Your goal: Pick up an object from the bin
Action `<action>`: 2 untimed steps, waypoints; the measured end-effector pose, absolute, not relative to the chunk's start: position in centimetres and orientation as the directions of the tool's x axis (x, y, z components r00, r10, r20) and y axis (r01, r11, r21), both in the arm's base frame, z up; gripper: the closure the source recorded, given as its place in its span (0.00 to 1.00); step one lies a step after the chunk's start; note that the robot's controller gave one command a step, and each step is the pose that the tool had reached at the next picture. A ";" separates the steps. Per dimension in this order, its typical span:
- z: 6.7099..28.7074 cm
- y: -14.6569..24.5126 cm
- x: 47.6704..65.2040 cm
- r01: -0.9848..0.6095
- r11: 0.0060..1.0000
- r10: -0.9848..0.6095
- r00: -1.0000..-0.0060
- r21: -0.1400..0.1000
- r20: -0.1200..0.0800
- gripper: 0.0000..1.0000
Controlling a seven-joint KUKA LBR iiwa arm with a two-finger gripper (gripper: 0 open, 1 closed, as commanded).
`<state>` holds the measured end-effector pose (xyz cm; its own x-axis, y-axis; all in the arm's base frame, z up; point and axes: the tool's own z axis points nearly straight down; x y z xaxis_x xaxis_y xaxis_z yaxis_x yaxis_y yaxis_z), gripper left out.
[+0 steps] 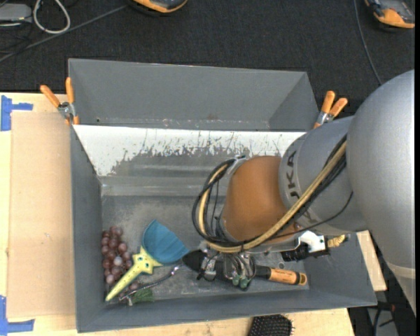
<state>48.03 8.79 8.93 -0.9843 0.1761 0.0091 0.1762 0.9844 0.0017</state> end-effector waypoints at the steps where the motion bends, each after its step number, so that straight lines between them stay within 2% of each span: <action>1: 11.1 8.8 48.0 0.175 0.985 0.175 -0.984 0.001 0.012 1.00; 2: 13.2 8.8 48.0 0.174 0.985 0.174 -0.985 0.002 0.011 1.00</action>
Offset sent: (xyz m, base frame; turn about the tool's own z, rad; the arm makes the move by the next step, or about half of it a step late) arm -0.0005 0.0000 0.1687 -0.0011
